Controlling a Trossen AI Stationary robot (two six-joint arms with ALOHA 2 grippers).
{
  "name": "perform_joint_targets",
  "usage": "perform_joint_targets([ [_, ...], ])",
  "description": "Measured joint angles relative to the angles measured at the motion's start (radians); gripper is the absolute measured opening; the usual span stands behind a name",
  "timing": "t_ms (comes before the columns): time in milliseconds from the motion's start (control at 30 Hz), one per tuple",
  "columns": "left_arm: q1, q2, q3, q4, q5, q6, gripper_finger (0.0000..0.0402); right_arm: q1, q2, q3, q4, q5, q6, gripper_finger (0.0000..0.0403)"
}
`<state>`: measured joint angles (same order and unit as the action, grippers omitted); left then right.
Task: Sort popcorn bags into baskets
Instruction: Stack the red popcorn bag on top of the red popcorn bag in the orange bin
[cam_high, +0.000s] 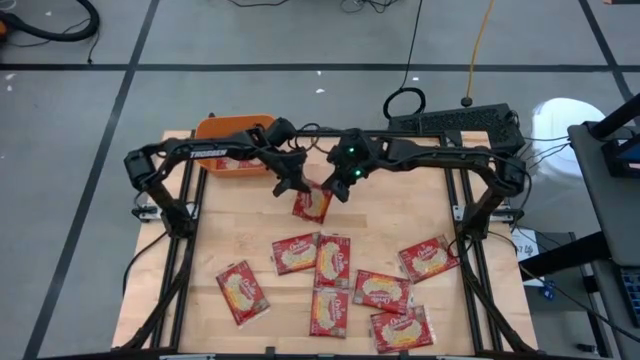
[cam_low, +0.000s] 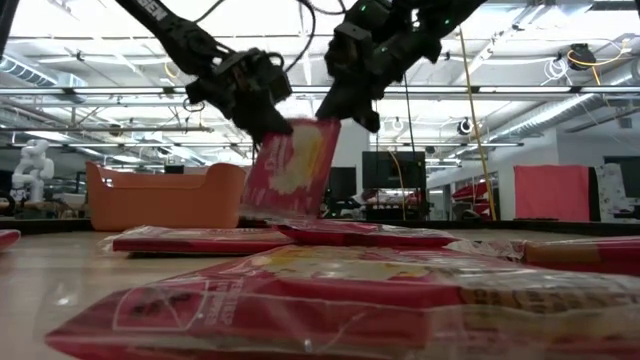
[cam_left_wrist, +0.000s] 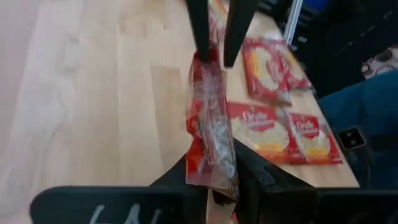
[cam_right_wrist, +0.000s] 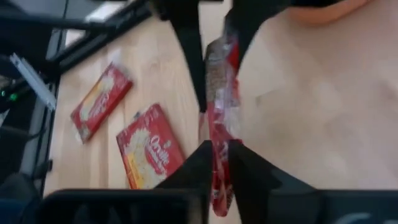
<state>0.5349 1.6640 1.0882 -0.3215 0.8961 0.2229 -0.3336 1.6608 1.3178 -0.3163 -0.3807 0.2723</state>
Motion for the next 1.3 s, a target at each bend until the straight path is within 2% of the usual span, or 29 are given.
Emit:
perform_joint_targets([
  [133,-0.001,-0.054,0.0,0.004,-0.004,-0.068,0.0029,-0.019,-0.071,0.0,-0.002,0.082,0.057,0.0104],
  [267,0.0,-0.107,0.0,0.012,-0.045,-0.155,0.0025,-0.028,-0.144,0.0,0.003,0.121,0.009,0.0142],
  [400,-0.001,-0.165,0.0,0.046,-0.06,-0.25,0.0043,-0.034,-0.2,0.001,-0.03,0.124,0.046,0.0166],
  [500,0.0,-0.21,0.0,0.131,-0.059,-0.394,0.0046,-0.04,-0.235,0.001,-0.039,0.119,0.098,0.0183],
  [633,0.003,-0.27,0.002,0.271,-0.058,-0.573,0.0036,-0.031,-0.28,0.001,-0.012,0.118,0.118,0.0212],
  [800,0.001,-0.325,0.002,0.327,-0.06,-0.657,0.0029,-0.032,-0.319,0.001,0.075,0.082,0.211,0.0243],
  [900,0.004,-0.35,0.002,0.327,-0.068,-0.702,0.0037,-0.032,-0.33,0.001,0.123,0.043,0.258,0.0248],
  [1067,0.009,-0.399,0.002,0.328,-0.068,-0.757,0.0038,-0.028,-0.328,0.0,0.201,0.035,0.313,0.0243],
  [1300,0.037,-0.435,0.002,0.335,-0.104,-0.805,0.003,0.008,-0.285,0.001,0.28,0.038,0.306,0.0232],
])
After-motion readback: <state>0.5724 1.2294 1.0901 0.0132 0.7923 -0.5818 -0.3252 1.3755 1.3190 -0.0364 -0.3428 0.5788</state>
